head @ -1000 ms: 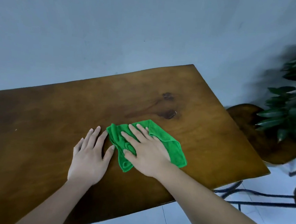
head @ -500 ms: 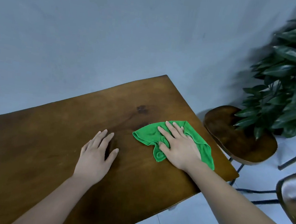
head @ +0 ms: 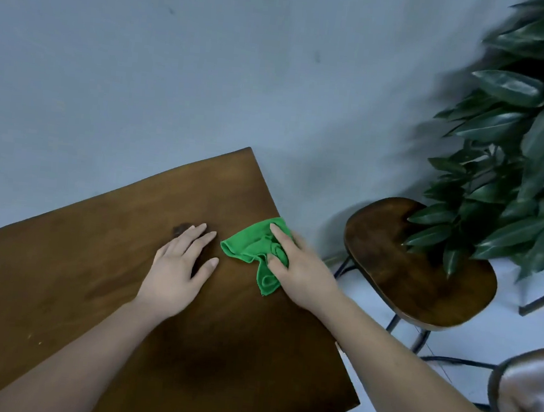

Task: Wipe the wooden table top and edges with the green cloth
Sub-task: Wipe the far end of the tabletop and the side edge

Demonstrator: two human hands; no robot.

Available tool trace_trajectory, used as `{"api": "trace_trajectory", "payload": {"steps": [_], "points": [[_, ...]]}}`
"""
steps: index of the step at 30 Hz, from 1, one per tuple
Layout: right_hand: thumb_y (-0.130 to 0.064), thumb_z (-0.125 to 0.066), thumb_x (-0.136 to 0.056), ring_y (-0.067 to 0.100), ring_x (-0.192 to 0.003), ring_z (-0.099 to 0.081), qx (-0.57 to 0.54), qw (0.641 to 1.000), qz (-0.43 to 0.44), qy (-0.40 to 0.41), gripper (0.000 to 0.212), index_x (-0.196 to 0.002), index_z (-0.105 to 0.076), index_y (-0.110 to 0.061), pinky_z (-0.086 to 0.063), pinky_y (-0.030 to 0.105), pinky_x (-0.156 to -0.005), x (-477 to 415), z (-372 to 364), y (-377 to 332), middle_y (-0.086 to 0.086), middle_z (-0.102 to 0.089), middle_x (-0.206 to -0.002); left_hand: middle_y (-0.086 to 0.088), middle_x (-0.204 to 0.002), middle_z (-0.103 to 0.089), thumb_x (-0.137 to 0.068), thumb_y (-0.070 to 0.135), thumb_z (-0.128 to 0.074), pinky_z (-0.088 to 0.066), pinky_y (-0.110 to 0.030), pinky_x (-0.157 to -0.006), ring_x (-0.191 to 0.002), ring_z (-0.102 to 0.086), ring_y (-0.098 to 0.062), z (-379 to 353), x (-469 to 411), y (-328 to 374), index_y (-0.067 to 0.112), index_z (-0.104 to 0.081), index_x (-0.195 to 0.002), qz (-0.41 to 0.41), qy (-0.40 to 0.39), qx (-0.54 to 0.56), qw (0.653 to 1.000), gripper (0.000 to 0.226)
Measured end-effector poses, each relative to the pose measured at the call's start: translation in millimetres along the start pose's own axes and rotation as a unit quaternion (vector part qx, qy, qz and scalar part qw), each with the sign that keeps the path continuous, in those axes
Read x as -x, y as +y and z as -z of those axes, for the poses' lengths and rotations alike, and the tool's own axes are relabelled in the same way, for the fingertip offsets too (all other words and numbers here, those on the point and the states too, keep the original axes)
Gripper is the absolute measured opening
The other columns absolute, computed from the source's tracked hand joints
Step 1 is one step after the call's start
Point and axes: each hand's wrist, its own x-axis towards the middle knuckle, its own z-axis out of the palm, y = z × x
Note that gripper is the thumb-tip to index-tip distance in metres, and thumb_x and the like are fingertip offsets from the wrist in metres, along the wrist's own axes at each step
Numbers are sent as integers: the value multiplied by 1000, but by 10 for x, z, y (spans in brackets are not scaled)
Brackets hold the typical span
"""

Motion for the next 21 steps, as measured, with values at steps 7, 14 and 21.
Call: {"api": "trace_trajectory", "payload": {"steps": [7,14,21], "points": [[-40,-45,-117,25,-151,-46,-87,996,15,8,69,-177,-12,-34,-45,43,-115,-272,13,31,0,-30,-178,22,-180,-24,-110,73,-26,-22,-52,-136,-168,-14,-4,-41,-86,49,42,-33,-171,7,7,-13,1000,68],[-37,-42,-119,37,-144,-55,-74,997,8,18,73,-178,-2,-23,-48,48,-116,-1349,27,-135,12,-34,-177,25,-181,-16,-109,76,-20,-19,-51,-137,-168,-5,1,-65,-143,49,46,-27,-172,22,-10,-32,999,71],[-33,-39,-119,39,-137,-59,-91,996,-12,21,72,-177,-2,-15,-48,42,-110,-2372,42,-304,21,-49,-165,25,-181,-15,-109,73,-22,-16,-49,-137,-168,-3,1,-68,-169,52,46,-26,-172,27,-20,-38,999,69]]}}
